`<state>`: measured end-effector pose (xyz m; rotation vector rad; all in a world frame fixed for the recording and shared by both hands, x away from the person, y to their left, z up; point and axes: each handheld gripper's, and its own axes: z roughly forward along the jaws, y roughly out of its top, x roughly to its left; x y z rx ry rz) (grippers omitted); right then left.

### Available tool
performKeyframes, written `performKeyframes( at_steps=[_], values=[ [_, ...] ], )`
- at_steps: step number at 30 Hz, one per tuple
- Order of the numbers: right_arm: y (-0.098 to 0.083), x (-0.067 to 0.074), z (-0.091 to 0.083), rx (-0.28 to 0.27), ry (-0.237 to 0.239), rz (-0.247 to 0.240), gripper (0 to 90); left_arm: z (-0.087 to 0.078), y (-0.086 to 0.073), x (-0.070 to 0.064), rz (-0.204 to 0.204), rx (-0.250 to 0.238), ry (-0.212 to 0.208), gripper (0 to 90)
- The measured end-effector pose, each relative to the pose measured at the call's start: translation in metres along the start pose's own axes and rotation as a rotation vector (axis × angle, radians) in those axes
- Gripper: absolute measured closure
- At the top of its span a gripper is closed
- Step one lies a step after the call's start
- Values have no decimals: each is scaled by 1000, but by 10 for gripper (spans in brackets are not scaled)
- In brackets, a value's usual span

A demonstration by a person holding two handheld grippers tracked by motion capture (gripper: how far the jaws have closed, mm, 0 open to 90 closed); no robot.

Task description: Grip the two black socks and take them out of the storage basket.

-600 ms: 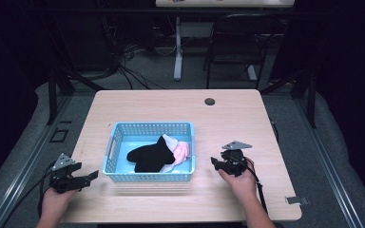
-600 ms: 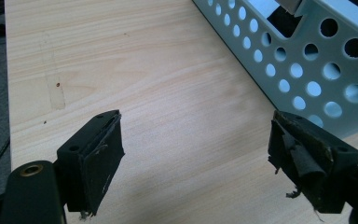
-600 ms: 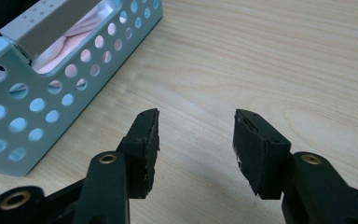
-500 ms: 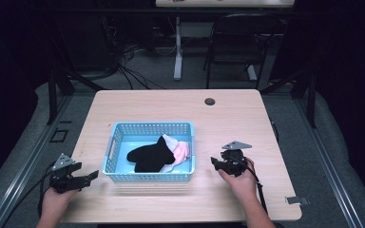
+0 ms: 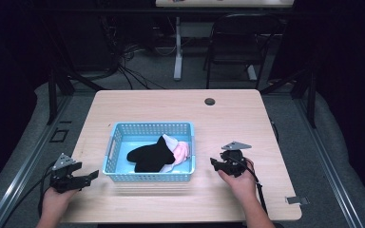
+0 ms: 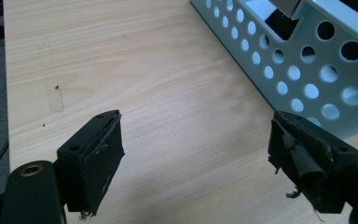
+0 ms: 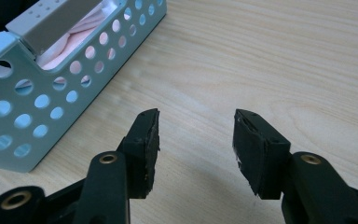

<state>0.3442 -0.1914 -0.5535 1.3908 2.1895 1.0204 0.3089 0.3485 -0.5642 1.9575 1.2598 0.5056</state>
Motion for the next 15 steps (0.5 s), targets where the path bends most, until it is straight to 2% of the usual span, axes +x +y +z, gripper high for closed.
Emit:
performKeyframes(
  at_steps=[9,15],
  values=[
    [6,5,-1,14,38,-1,490,-1,0,-1,0,-8,4,179],
    [28,14,-16,-24,44,-24,488,-1,0,0,-2,-6,1,179]
  ],
)
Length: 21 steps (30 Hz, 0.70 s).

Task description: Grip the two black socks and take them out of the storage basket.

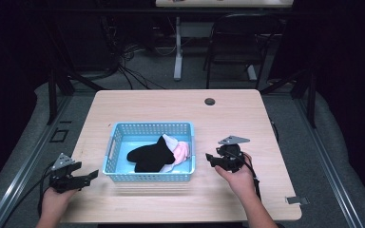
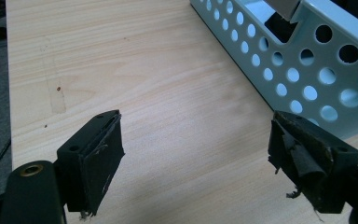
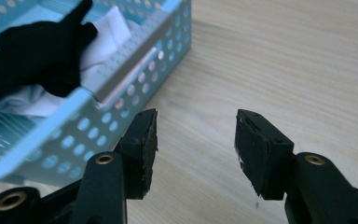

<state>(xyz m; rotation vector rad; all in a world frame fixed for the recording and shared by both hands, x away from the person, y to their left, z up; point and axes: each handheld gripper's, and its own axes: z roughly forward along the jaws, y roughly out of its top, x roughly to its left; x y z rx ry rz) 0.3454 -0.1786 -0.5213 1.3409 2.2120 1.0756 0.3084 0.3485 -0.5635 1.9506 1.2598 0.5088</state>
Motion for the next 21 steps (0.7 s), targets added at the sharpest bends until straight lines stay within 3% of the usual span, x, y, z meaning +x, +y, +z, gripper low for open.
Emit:
performKeyframes(
  at_steps=[12,21],
  values=[
    [43,16,-5,32,80,-51,489,0,0,0,0,1,-1,179],
    [69,28,3,84,104,-105,506,1,0,0,1,2,-4,179]
  ],
)
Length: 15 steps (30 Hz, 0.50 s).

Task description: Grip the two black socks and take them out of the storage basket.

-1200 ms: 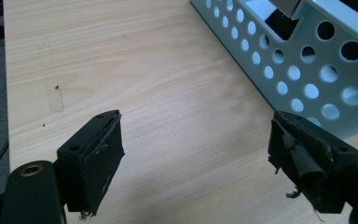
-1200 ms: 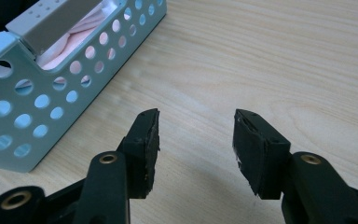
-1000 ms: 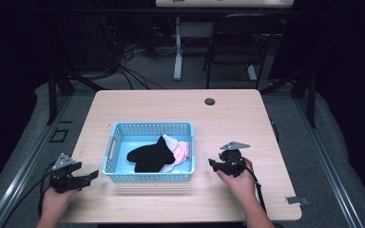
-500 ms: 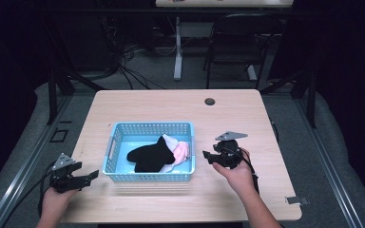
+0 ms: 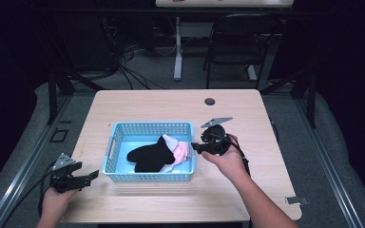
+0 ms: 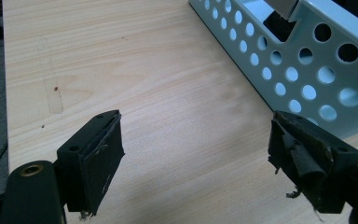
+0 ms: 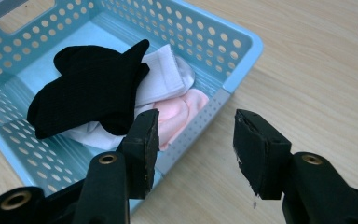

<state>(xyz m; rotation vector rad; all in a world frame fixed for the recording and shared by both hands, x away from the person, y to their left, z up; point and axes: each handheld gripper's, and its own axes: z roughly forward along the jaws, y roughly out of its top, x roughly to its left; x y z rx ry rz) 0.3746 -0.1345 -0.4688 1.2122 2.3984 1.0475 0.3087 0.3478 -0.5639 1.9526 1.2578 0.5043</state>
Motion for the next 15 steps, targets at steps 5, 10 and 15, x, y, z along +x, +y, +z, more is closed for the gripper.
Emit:
performKeyframes(
  at_steps=[5,10,15],
  values=[
    [10,5,8,9,7,-28,528,0,0,0,-1,0,0,179],
    [22,15,18,12,25,-44,528,1,0,0,0,1,-2,179],
    [31,27,33,12,23,-63,523,0,0,0,1,0,-4,179]
  ],
)
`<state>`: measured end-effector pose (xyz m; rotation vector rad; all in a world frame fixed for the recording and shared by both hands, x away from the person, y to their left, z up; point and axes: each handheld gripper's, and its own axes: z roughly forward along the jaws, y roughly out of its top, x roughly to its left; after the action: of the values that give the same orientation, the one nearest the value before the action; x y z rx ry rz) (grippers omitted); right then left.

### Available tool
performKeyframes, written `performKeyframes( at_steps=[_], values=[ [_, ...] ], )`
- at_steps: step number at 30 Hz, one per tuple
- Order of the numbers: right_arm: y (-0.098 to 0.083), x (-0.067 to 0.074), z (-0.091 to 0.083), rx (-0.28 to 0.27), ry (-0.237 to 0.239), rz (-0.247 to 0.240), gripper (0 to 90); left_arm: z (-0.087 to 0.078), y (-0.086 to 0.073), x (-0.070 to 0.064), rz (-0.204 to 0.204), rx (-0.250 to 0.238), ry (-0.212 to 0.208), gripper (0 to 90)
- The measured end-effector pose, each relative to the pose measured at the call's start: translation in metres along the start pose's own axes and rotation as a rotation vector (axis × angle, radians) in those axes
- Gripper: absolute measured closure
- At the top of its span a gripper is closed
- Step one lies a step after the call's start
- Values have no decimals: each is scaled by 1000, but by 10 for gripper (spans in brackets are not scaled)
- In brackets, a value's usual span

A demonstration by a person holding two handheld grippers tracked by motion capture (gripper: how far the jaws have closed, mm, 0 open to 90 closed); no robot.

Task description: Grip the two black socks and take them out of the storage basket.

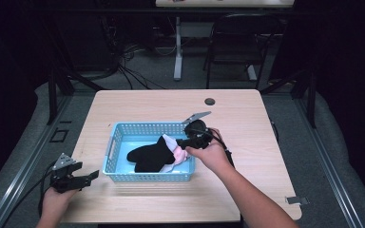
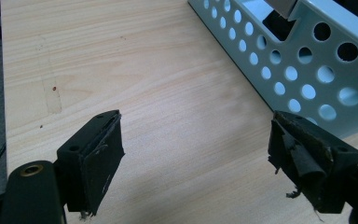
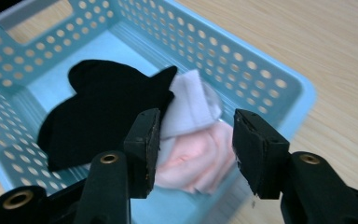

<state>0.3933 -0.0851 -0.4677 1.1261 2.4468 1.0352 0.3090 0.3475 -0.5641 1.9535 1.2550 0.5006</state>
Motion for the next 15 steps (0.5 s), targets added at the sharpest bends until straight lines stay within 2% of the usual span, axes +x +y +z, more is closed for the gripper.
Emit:
performKeyframes(
  at_steps=[3,9,12,15],
  values=[
    [7,7,14,18,45,14,547,0,0,0,0,0,-1,179],
    [12,13,32,50,56,6,594,0,0,0,2,1,-2,179],
    [13,15,38,50,59,15,608,0,0,0,2,1,-3,179],
    [15,15,48,73,67,24,626,0,0,0,3,1,-2,179]
  ],
)
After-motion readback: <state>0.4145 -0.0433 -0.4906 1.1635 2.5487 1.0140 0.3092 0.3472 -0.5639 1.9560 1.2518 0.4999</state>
